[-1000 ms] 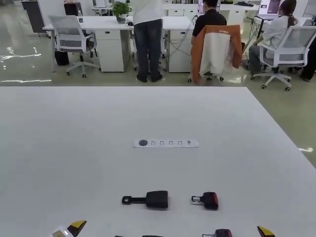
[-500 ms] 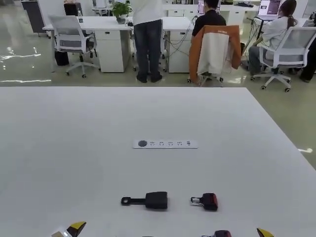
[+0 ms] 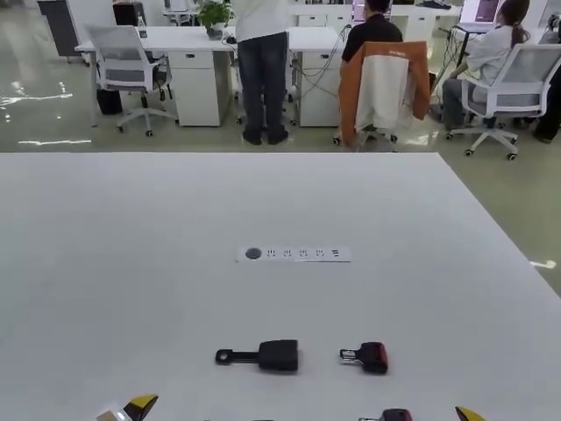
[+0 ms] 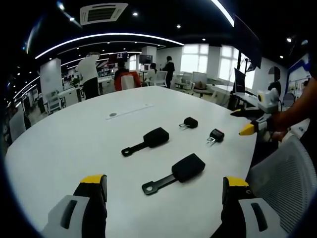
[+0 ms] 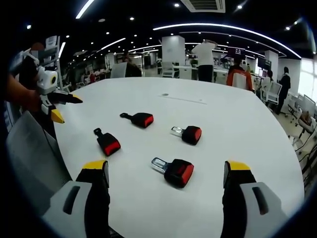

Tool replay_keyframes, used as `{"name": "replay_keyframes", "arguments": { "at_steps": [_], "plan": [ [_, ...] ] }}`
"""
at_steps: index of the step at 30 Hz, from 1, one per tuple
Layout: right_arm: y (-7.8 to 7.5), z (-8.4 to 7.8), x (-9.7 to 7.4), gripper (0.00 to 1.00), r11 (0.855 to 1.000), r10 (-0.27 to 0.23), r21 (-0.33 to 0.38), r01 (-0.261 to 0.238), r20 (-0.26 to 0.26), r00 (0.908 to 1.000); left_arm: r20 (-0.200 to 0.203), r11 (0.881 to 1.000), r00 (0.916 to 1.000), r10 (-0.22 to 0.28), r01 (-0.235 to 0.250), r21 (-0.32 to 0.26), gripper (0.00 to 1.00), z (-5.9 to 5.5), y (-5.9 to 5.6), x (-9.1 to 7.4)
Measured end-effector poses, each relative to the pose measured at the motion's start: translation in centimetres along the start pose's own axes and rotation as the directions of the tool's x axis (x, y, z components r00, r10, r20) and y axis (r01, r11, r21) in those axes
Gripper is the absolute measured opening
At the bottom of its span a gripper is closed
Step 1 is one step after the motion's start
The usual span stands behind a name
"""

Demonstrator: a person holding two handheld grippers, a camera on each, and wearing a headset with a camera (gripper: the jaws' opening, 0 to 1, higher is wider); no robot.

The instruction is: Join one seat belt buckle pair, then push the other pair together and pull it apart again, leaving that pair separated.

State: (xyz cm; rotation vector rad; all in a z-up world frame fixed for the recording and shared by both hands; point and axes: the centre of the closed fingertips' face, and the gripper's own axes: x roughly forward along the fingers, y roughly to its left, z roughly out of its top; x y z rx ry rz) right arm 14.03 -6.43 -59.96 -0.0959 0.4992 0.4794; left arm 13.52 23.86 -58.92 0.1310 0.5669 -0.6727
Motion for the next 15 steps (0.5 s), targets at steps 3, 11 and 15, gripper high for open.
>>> {"name": "replay_keyframes", "arguments": {
  "at_steps": [3,11,15],
  "plan": [
    [0.0,-0.1,0.2,0.96,1.0,0.003,0.001,-0.003,-0.003,1.0,-0.001,1.0,1.0,-0.002,0.002,-0.001,0.99,0.2,-0.2,0.0],
    [0.1,-0.1,0.6,0.95,1.0,0.013,0.002,-0.013,-0.008,0.9999,-0.01,1.0,0.9999,-0.012,0.012,0.003,0.98,0.5,-0.3,0.5],
    [0.3,0.1,0.8,0.95,1.0,0.018,0.003,-0.018,-0.011,0.9998,-0.014,1.0,0.9997,-0.019,0.019,0.009,0.98,1.3,-1.0,0.5]
  ]
}}
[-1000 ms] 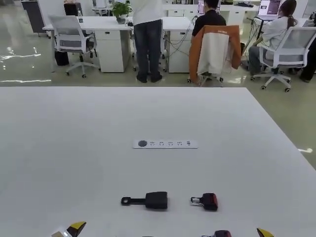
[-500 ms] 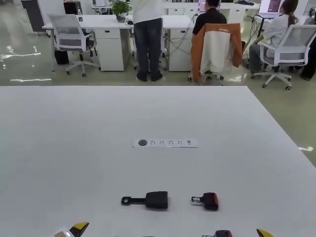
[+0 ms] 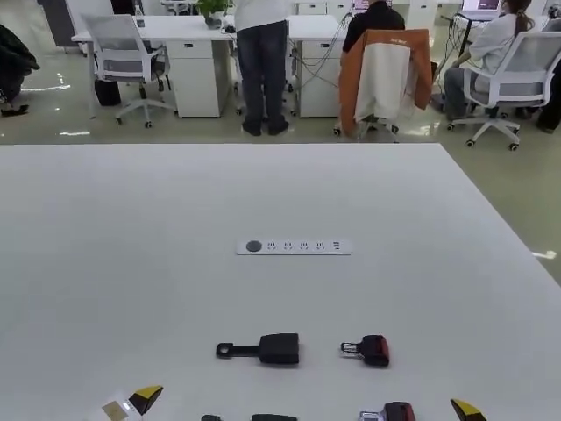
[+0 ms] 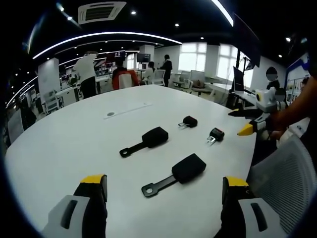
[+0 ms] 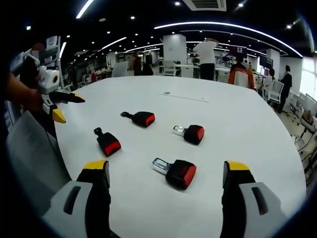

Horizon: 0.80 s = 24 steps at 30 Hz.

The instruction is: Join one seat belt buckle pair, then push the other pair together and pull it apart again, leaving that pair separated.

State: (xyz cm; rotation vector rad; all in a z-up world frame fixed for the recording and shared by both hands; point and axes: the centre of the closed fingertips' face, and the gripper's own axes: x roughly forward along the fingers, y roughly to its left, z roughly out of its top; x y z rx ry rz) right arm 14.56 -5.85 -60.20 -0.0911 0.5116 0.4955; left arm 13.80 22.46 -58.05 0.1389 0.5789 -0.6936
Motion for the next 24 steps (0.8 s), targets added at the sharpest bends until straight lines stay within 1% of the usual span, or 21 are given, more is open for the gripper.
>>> {"name": "replay_keyframes", "arguments": {
  "at_steps": [2,3,4,6,8,9,10,12,14,17,20,24],
  "plan": [
    [0.0,0.0,0.1,0.94,1.0,0.004,0.0,-0.004,-0.003,1.0,-0.001,1.0,1.0,-0.003,0.003,0.002,0.98,-1.1,1.2,0.6],
    [0.0,0.0,0.1,0.94,1.0,0.004,-0.001,-0.004,-0.004,1.0,-0.003,1.0,1.0,-0.005,0.005,0.004,0.98,-0.7,0.8,0.6],
    [0.0,0.0,0.1,0.94,1.0,0.006,-0.002,-0.006,-0.006,1.0,-0.003,1.0,1.0,-0.007,0.007,0.005,0.98,-0.5,0.6,0.6],
    [0.0,0.0,0.2,0.93,1.0,0.008,-0.003,-0.008,-0.009,0.9999,-0.005,1.0,0.9999,-0.012,0.012,0.008,0.98,-0.6,0.6,0.8],
    [-0.1,-0.1,0.4,0.93,1.0,0.013,-0.003,-0.013,-0.013,0.9998,-0.008,1.0,0.9998,-0.017,0.018,0.01,0.97,-0.4,0.4,0.9],
    [-0.1,-0.2,0.5,0.93,1.0,0.016,-0.006,-0.016,-0.017,0.9997,-0.009,1.0,0.9997,-0.021,0.021,0.013,0.97,-0.8,0.8,1.2],
    [-0.2,-0.3,0.7,0.93,1.0,0.018,-0.009,-0.018,-0.021,0.9996,-0.01,1.0,0.9997,-0.023,0.023,0.014,0.97,-0.9,0.9,1.4],
    [-0.2,-0.3,0.8,0.93,1.0,0.024,-0.013,-0.024,-0.025,0.9994,-0.015,1.0,0.9995,-0.028,0.028,0.013,0.97,-0.9,0.7,1.4],
    [-0.1,-0.3,0.9,0.93,0.999,0.032,-0.016,-0.033,-0.027,0.9991,-0.02,0.999,0.9991,-0.037,0.038,0.02,0.97,-1.2,0.7,1.8],
    [0.1,-0.3,1.1,0.92,0.999,0.042,-0.022,-0.043,-0.035,0.9985,-0.03,0.998,0.9983,-0.049,0.05,0.031,0.96,-1.0,0.1,1.9],
    [0.2,-0.4,1.3,0.92,0.998,0.051,-0.028,-0.052,-0.043,0.9978,-0.036,0.998,0.9976,-0.059,0.06,0.03,0.95,-1.1,0.1,2.3],
    [0.3,-0.7,1.7,0.91,0.997,0.065,-0.038,-0.067,-0.057,0.9963,-0.046,0.996,0.996,-0.077,0.079,0.042,0.94,-1.3,0.0,2.8]
  ]
}}
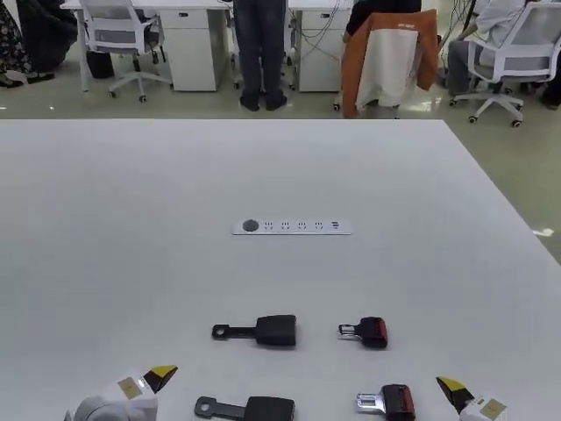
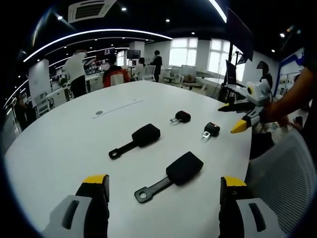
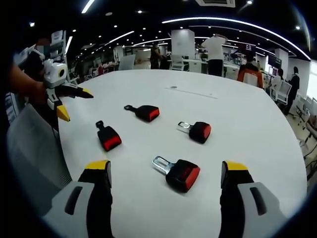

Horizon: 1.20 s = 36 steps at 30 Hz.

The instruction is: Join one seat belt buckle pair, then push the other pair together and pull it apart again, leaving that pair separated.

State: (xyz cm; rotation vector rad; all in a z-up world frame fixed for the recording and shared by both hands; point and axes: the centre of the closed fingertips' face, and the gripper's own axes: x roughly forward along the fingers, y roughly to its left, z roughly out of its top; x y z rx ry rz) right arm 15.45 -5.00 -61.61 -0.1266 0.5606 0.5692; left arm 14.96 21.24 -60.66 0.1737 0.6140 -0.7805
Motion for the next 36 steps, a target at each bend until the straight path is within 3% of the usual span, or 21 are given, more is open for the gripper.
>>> {"name": "replay_keyframes", "arguments": {
  "at_steps": [8,13,16,18,20,24,27,29,31,36],
  "plan": [
    [0.0,-0.1,0.8,0.9,0.999,0.03,-0.012,-0.031,-0.02,0.9993,-0.02,0.999,0.9992,-0.034,0.034,0.018,0.93,0.2,-0.4,0.8],
    [-0.1,-0.2,1.4,0.89,0.998,0.058,-0.033,-0.06,-0.043,0.9974,-0.031,0.997,0.9976,-0.062,0.063,0.04,0.91,1.3,-1.5,1.0],
    [-0.1,-0.3,1.7,0.88,0.997,0.068,-0.042,-0.071,-0.058,0.996,-0.038,0.996,0.9962,-0.078,0.08,0.05,0.9,0.5,-0.7,1.7],
    [-0.1,-0.4,2.0,0.88,0.995,0.082,-0.048,-0.085,-0.067,0.9944,-0.051,0.994,0.9945,-0.091,0.094,0.06,0.89,0.9,-1.4,1.8],
    [-0.2,-0.5,2.2,0.88,0.993,0.095,-0.057,-0.099,-0.077,0.9925,-0.065,0.991,0.9923,-0.106,0.11,0.07,0.89,0.3,-1.1,2.2],
    [-0.5,-0.8,2.7,0.86,0.991,0.117,-0.06,-0.123,-0.094,0.9886,-0.081,0.987,0.9886,-0.127,0.134,0.09,0.88,0.4,-1.4,2.7],
    [-0.5,-1.0,2.9,0.85,0.986,0.137,-0.079,-0.146,-0.112,0.9842,-0.1,0.981,0.9829,-0.155,0.165,0.107,0.86,0.6,-1.9,3.1],
    [-0.4,-1.1,3.0,0.84,0.983,0.153,-0.087,-0.164,-0.123,0.9806,-0.115,0.975,0.9787,-0.17,0.184,0.124,0.85,-0.3,-1.4,3.8],
    [-0.4,-1.1,3.1,0.84,0.98,0.163,-0.094,-0.176,-0.133,0.9776,-0.126,0.971,0.9749,-0.183,0.2,0.132,0.85,-0.3,-1.6,4.1],
    [-0.7,-1.5,3.4,0.83,0.969,0.204,-0.107,-0.223,-0.163,0.9654,-0.165,0.951,0.9588,-0.231,0.259,0.171,0.8,0.2,-2.9,4.7]
  ]
}}
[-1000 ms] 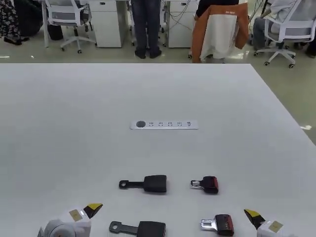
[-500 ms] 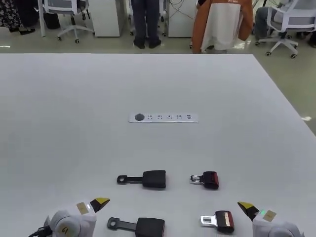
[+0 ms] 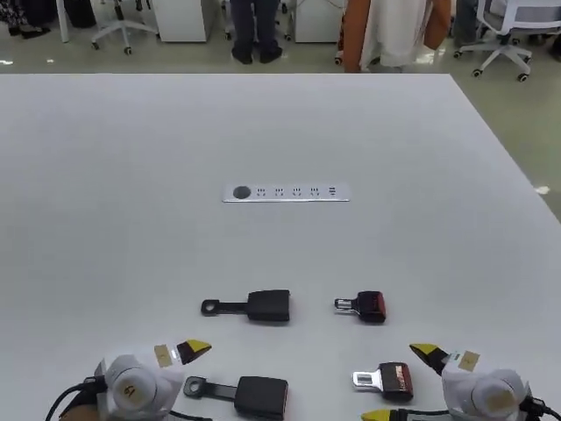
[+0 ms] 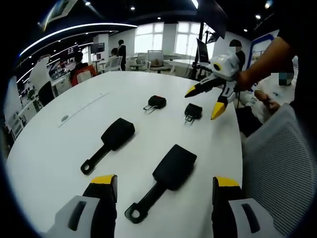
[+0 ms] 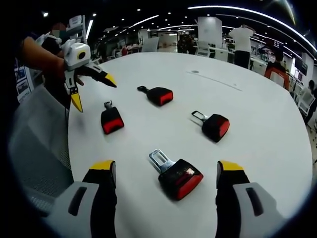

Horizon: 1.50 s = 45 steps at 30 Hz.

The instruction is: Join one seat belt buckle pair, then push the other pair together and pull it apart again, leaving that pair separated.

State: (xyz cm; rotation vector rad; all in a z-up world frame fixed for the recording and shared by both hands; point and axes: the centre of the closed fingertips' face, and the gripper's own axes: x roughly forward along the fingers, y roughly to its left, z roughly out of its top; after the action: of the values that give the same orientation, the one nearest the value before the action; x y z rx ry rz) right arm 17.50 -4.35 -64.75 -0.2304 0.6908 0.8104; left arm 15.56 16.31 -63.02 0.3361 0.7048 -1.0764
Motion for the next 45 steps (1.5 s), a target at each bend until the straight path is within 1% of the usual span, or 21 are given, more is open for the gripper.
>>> {"name": "replay_keyframes", "arguments": {
  "at_steps": [2,3,7,9,11,12,14,17,19,21,23,27,29,32,33,36,37,39,42,43,45],
  "plan": [
    [-0.3,-0.3,0.2,0.82,1.0,0.02,-0.009,-0.02,-0.014,0.9997,-0.016,0.999,0.9996,-0.022,0.022,0.03,0.79,-0.1,-0.1,0.5],
    [-0.2,-0.4,0.2,0.82,0.999,0.034,-0.016,-0.035,-0.022,0.9992,-0.033,0.999,0.9989,-0.034,0.035,0.039,0.79,-1.0,0.3,1.1],
    [-0.3,-0.9,0.4,0.8,0.996,0.076,-0.039,-0.078,-0.052,0.9958,-0.049,0.995,0.9967,-0.065,0.068,0.068,0.76,-0.6,0.0,1.8],
    [-0.2,-1.1,0.6,0.79,0.995,0.092,-0.043,-0.095,-0.06,0.994,-0.061,0.992,0.9948,-0.081,0.087,0.088,0.75,-1.0,0.1,2.4],
    [-0.2,-1.4,0.9,0.78,0.991,0.118,-0.053,-0.122,-0.073,0.9903,-0.074,0.989,0.9921,-0.102,0.109,0.105,0.74,-0.9,-0.1,2.7],
    [-0.1,-1.7,1.1,0.78,0.989,0.124,-0.068,-0.13,-0.087,0.9885,-0.082,0.986,0.9905,-0.11,0.119,0.112,0.72,-0.8,-0.2,2.8],
    [-0.4,-2.0,1.3,0.77,0.986,0.138,-0.075,-0.146,-0.097,0.9856,-0.096,0.983,0.9881,-0.12,0.132,0.127,0.71,-0.9,-0.2,3.1],
    [-0.3,-1.8,1.3,0.74,0.982,0.162,-0.08,-0.17,-0.104,0.9814,-0.114,0.977,0.9838,-0.138,0.154,0.146,0.69,-1.2,0.0,3.8],
    [-0.5,-2.4,1.7,0.73,0.979,0.177,-0.083,-0.188,-0.121,0.9767,-0.123,0.973,0.9808,-0.151,0.17,0.156,0.68,-1.5,0.1,4.2],
    [-0.7,-2.7,1.9,0.72,0.974,0.189,-0.101,-0.203,-0.137,0.9725,-0.129,0.971,0.9792,-0.157,0.177,0.163,0.66,-1.4,0.0,4.4],
    [-0.6,-2.9,2.1,0.71,0.968,0.207,-0.111,-0.225,-0.151,0.9665,-0.143,0.965,0.9744,-0.173,0.197,0.172,0.63,-1.7,-0.1,4.9],
    [-0.4,-3.5,2.1,0.67,0.954,0.238,-0.139,-0.266,-0.189,0.9526,-0.165,0.953,0.967,-0.194,0.225,0.2,0.58,-1.8,-0.5,5.4],
    [-0.4,-3.6,2.2,0.67,0.95,0.247,-0.146,-0.278,-0.197,0.9487,-0.173,0.951,0.9655,-0.195,0.229,0.206,0.57,-2.1,-0.3,5.7],
    [-0.7,-3.6,2.4,0.65,0.944,0.254,-0.159,-0.288,-0.202,0.9457,-0.179,0.946,0.9621,-0.205,0.242,0.216,0.54,-2.1,-0.4,6.0],
    [-0.7,-3.6,2.4,0.64,0.941,0.259,-0.164,-0.295,-0.21,0.9429,-0.188,0.942,0.9594,-0.211,0.25,0.223,0.53,-2.5,-0.3,6.2],
    [-0.7,-3.7,2.2,0.6,0.931,0.271,-0.184,-0.316,-0.231,0.9344,-0.207,0.936,0.954,-0.216,0.263,0.233,0.48,-2.8,-0.5,6.2],
    [-0.7,-3.8,2.2,0.59,0.927,0.281,-0.185,-0.327,-0.236,0.9302,-0.202,0.935,0.9547,-0.218,0.264,0.237,0.48,-2.8,-0.5,6.1],
    [-0.6,-3.9,2.2,0.56,0.919,0.289,-0.201,-0.341,-0.246,0.9252,-0.201,0.933,0.9558,-0.214,0.261,0.248,0.46,-2.9,-0.4,6.1],
    [-0.6,-4.0,2.2,0.55,0.913,0.292,-0.214,-0.347,-0.251,0.9231,-0.2,0.935,0.9589,-0.202,0.249,0.252,0.4,-2.8,-0.2,6.0],
    [-0.6,-4.0,2.2,0.54,0.913,0.293,-0.212,-0.348,-0.251,0.9227,-0.198,0.934,0.9583,-0.206,0.253,0.252,0.39,-2.8,-0.3,6.0],
    [-0.6,-4.0,2.2,0.51,0.911,0.288,-0.224,-0.347,-0.256,0.9227,-0.198,0.93,0.9603,-0.197,0.247,0.272,0.37,-2.8,-0.3,6.0]
  ]
}}
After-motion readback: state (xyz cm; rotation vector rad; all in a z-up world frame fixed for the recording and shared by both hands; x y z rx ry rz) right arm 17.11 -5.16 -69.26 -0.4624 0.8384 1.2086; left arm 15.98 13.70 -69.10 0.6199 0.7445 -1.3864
